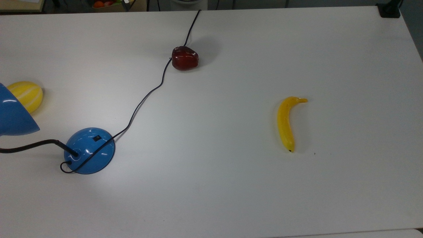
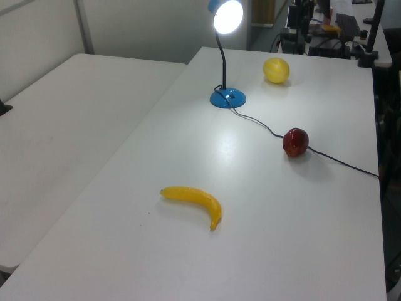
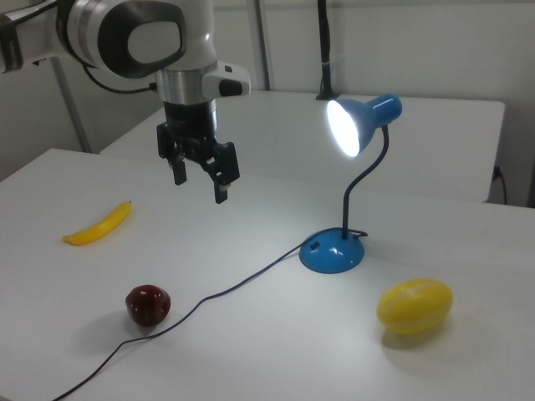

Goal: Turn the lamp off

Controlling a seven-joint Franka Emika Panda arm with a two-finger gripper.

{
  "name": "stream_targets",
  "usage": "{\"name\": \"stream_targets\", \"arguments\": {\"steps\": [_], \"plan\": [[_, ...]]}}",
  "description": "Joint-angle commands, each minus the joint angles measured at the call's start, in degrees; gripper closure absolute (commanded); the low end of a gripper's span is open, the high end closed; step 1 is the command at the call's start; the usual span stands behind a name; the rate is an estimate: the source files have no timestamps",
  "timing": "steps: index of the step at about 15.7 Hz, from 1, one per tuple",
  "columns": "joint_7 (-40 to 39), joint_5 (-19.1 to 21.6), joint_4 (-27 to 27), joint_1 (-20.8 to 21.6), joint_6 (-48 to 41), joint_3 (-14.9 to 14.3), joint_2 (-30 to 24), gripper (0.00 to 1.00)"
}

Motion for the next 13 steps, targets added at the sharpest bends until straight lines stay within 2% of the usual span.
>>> {"name": "stream_targets", "arguments": {"steps": [1,13], "plan": [[-0.9,-0.2,0.7,-0.5,-3.5,-0.4,-0.8,0.00],[-0.8,-0.1,0.6,0.1,-4.1,-0.3,-0.6,0.00]]}}
